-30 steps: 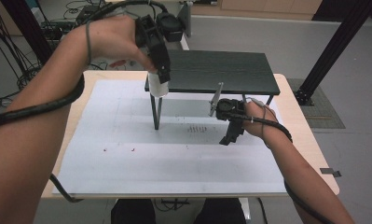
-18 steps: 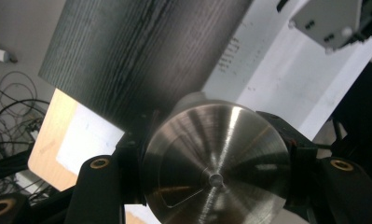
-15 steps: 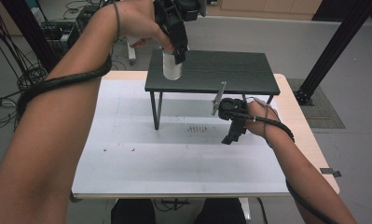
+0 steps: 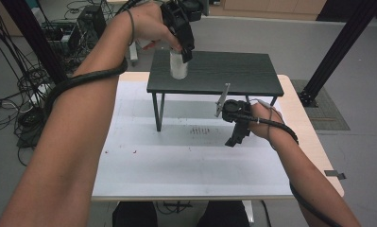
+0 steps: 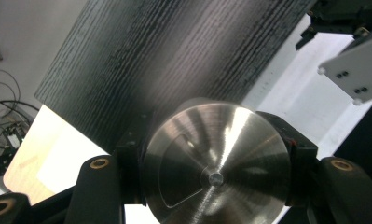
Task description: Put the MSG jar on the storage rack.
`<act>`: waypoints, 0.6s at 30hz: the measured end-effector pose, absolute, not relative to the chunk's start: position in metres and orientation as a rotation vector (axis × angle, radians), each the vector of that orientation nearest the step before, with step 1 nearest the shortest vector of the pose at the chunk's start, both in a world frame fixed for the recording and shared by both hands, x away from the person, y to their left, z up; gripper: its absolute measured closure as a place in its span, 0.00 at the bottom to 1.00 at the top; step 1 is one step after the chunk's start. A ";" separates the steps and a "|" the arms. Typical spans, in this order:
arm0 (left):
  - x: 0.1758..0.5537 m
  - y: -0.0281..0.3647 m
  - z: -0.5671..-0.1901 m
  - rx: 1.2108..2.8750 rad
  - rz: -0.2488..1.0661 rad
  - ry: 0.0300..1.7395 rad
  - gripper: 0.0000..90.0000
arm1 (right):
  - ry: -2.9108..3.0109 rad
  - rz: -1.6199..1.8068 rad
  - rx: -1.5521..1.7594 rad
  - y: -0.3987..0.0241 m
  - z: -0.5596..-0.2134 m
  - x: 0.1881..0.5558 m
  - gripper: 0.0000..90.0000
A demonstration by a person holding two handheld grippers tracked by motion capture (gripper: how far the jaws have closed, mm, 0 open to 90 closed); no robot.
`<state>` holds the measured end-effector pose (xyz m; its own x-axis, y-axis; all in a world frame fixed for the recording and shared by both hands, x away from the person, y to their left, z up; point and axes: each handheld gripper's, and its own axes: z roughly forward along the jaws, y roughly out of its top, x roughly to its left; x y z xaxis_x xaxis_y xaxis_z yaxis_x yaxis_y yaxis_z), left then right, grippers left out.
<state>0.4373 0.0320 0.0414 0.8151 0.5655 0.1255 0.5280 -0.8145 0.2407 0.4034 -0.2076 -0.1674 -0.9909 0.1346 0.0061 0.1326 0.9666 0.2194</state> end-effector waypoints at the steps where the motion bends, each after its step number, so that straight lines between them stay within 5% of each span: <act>1: 0.439 0.032 0.040 2.804 0.281 0.858 0.47 | 3.108 0.340 0.205 -0.207 -0.167 0.404 0.04; 18: 0.460 0.031 0.013 2.799 0.238 0.895 0.47 | 3.113 0.346 0.220 -0.212 -0.173 0.405 0.04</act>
